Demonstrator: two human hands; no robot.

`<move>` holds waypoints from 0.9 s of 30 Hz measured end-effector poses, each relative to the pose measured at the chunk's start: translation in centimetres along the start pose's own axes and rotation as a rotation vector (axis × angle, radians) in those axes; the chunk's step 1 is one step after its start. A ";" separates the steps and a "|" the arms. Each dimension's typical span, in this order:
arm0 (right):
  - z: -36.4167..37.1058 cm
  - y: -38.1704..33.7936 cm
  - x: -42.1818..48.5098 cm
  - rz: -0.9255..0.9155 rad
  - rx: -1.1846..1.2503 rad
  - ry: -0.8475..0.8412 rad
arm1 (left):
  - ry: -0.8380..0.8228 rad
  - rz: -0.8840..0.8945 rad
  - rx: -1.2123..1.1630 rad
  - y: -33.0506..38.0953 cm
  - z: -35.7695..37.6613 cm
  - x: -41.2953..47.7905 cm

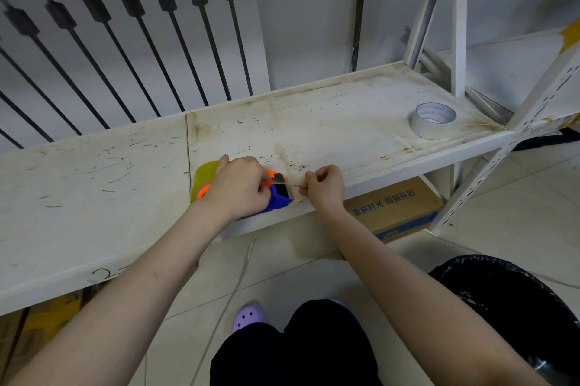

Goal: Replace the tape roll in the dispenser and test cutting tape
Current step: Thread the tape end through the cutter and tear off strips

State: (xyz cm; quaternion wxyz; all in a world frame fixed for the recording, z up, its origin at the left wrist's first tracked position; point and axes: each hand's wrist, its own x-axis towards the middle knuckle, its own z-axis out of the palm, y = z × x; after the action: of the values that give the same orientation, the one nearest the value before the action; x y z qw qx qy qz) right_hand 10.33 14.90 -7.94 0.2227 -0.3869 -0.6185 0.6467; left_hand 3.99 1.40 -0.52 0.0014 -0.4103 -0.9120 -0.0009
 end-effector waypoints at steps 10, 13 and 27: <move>0.0 -0.5 0.5 0.108 0.033 -0.094 | 0.036 -0.090 -0.021 0.4 -0.2 0.3; 0.1 -0.4 0.2 0.070 -0.001 -0.069 | 0.017 -0.101 0.020 0.7 0.1 0.5; 0.3 -0.9 0.6 0.048 -0.026 -0.020 | 0.063 -0.212 0.078 1.9 1.0 1.7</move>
State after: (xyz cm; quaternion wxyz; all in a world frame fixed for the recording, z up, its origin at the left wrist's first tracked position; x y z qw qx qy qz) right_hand 9.60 15.31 -7.21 0.1959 -0.3981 -0.6195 0.6476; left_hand 4.25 3.89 -1.53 0.0461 -0.3111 -0.9490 0.0214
